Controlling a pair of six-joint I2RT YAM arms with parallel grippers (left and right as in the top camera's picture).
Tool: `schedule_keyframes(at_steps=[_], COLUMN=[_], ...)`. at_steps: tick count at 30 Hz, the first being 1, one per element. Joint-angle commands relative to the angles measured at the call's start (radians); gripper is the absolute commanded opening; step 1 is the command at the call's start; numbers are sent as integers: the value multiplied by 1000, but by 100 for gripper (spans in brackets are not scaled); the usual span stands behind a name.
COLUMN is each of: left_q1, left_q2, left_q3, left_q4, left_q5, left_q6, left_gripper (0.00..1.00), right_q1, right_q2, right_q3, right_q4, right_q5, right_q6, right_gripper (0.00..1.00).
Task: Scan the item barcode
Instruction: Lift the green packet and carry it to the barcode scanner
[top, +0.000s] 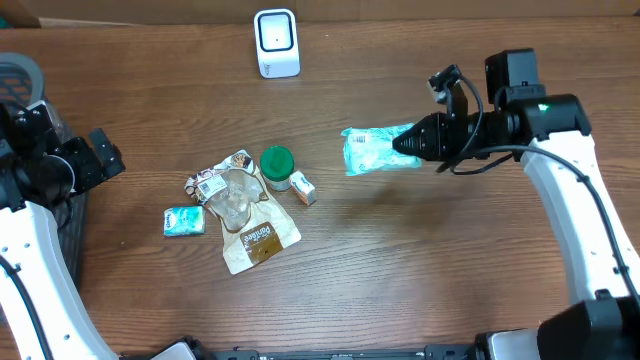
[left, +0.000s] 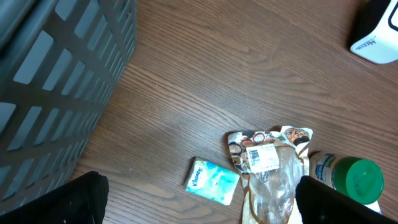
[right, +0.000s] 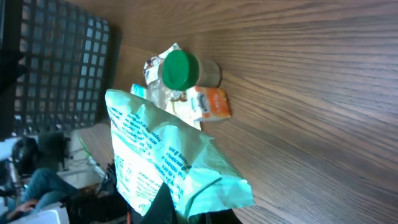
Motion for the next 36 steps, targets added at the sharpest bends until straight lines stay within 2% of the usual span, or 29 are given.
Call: schedule_keyframes(at_steps=[1,6,9,12,15,17,18,20,21,22,23,24,26,31,36], left_q1=[5,5,5,5,5,5,5,5,5,5,5,5,5,5,5], left_q2=[2,1,1,1,1,1,1,1,1,1,1,1,1,1,1], left_q3=[14,14,14,14,14,14,14,14,14,14,14,14,14,14,14], left_q4=[0,0,0,0,0,0,0,0,0,0,0,0,0,0,0], left_q5=[11,11,11,11,11,11,11,11,11,11,11,11,11,11,11], left_q6=[26,26,26,26,26,26,26,26,26,26,26,26,26,26,26], left_gripper=[100,99,100,100,100,99,100,99,99,99,99,100,100,99,100], right_q1=[57,185,250,297,342,360,375,402,419,428,429,432,433,434,434], right_q2=[-64,-66,-39,62,306,394,433,498,547,589,603,643,692,824,923], right_q3=[20,26,99,297,675,775,792,792,792,792,792,792,792,792,792], right_q4=[9,101,119,64,-13,44,125,301,417,522,550,639,738,1022,1210], right_q5=[41,222,336,441,628,758,863,1017,1069,1086,1085,1086,1086,1149,1181], right_q6=[3,181,229,231,167,126,111,35,-67,-176,-214,-345,-481,-710,-904], right_gripper=[4,4,4,4,4,4,4,4,4,4,4,4,4,4,4])
